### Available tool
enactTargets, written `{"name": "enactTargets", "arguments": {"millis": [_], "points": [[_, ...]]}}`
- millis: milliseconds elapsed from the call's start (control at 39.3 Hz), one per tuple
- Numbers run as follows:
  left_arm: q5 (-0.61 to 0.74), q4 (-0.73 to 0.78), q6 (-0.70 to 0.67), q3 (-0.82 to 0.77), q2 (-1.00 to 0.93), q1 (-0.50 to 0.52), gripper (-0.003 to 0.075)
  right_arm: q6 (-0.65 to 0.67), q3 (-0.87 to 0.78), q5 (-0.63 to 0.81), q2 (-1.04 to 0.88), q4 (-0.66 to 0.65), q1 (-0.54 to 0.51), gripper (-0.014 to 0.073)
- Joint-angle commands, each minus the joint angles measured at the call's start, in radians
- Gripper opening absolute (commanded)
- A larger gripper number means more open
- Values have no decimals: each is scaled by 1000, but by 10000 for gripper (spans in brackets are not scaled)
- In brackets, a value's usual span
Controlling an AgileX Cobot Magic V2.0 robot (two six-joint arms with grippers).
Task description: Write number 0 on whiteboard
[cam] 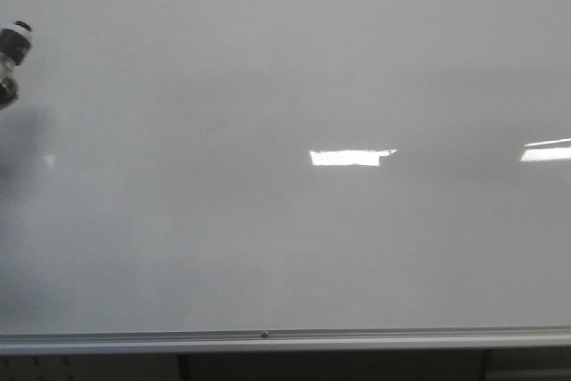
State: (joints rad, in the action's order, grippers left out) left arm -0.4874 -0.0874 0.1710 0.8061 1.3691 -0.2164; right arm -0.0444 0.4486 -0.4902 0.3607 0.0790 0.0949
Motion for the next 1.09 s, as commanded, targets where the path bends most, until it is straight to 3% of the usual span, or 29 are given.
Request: {"name": "enactTargets", "arguments": {"millis": [0,229,356,458,610,737,966,1068], "points": [[-140,-55,86,45,-56,-104,-19,-5,35,32,47,-1,1,456],[-374,-416,494,67,-60,-341,-19,-6,94,-55,146,52,10,456],[-432,-557,609,67,-60,-417,-19,-20,142,-127,199,78,37,461],[-472,-634,674,67,-60,-453,-19,-70,185,-186,239,136,71,519],[-513,-685,718,67,-60,-477,-19,-186,242,-249,304,295,132,615],[-526,-691,718,67,-60,-479,-19,-298,297,-345,389,476,175,615],[-550,-694,718,67,-60,-479,-19,-640,392,-569,617,837,197,615],[-557,-696,718,67,-60,-479,-19,-715,419,-612,704,932,197,615]]}}
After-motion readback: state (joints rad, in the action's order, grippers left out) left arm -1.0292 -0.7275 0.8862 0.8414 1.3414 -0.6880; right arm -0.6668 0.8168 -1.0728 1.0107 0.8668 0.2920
